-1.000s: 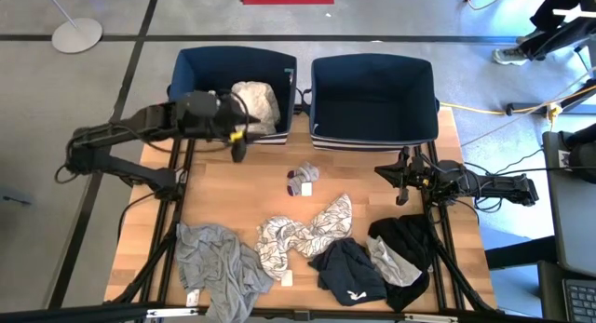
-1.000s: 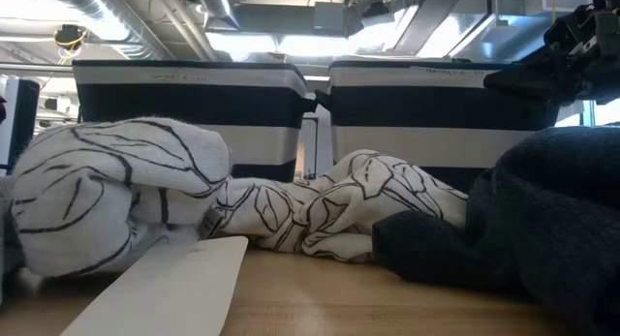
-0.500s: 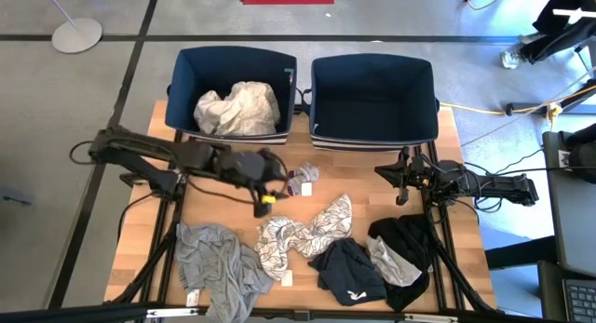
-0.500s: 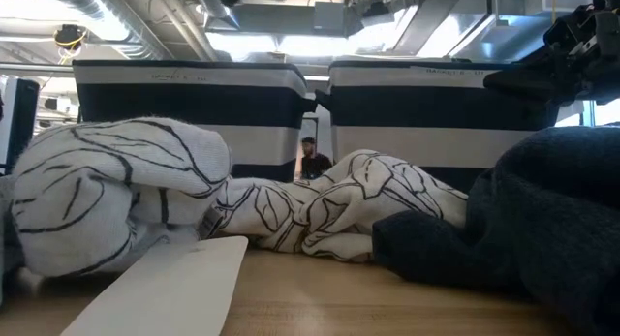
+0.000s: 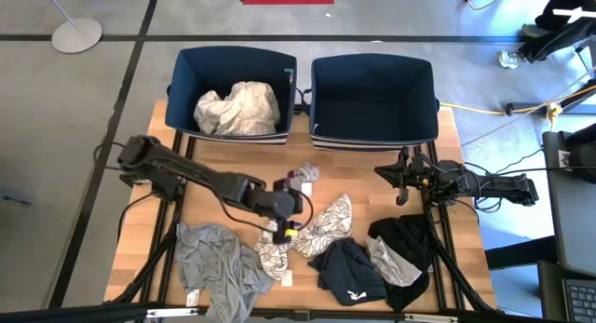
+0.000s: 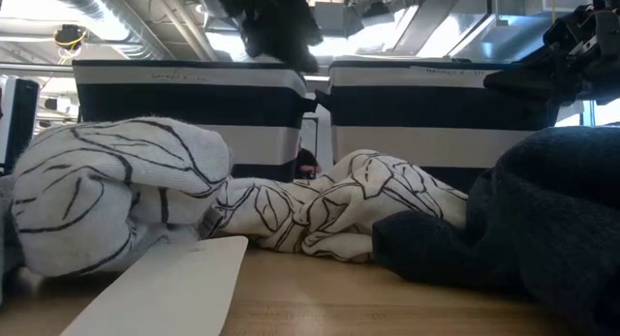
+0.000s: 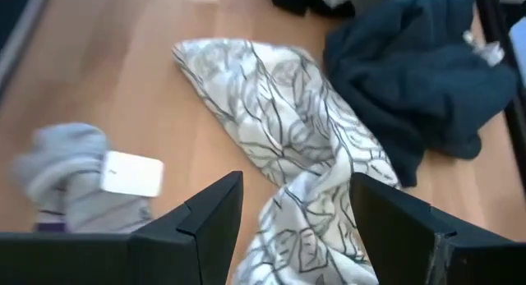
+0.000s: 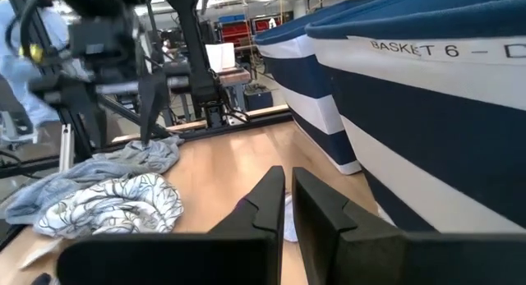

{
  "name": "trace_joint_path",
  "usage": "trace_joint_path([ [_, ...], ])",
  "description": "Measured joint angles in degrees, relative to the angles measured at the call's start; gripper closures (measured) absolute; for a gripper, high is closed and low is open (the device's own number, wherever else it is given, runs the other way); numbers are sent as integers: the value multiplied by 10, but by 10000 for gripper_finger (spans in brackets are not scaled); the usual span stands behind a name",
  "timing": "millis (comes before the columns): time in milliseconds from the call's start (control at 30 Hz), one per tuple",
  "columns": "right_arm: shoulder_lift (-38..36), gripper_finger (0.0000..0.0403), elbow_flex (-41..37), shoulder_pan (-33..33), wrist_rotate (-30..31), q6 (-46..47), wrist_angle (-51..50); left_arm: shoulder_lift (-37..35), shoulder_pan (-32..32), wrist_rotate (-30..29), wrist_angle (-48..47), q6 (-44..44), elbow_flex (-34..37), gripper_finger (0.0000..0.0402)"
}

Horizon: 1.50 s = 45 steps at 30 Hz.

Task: Sort clothes
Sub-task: Put the white patterned shirt into the right laundry organizer

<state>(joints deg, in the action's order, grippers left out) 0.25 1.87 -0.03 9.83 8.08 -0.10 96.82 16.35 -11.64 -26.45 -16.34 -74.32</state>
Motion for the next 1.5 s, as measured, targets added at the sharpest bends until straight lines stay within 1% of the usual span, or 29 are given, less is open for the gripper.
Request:
trace_joint_path([
  [267, 0, 373, 0, 0, -10, 13, -1, 73, 25, 0, 6, -34, 0, 188],
  [533, 0, 373, 0, 0, -10, 11, -1, 140, 28, 0, 37, -28, 0, 188],
  [933, 0, 373, 0, 0, -10, 11, -1, 215, 28, 9, 42, -30, -3, 191],
  [1000, 0, 373, 0, 0, -10, 11, -1, 221, 28, 10, 42, -30, -4, 204],
  [1100, 0, 373, 0, 0, -10, 11, -1, 225, 28, 11, 42, -28, -4, 240],
  [1367, 0, 373, 0, 0, -11, 11, -1, 224, 28, 12, 37, -10, -3, 374],
  [1433, 0, 373, 0, 0, -11, 11, -1, 224, 28, 14, 37, -10, -3, 387],
  [1500, 0, 373, 0, 0, -11, 11, -1, 222, 28, 15, 36, -10, -2, 384],
])
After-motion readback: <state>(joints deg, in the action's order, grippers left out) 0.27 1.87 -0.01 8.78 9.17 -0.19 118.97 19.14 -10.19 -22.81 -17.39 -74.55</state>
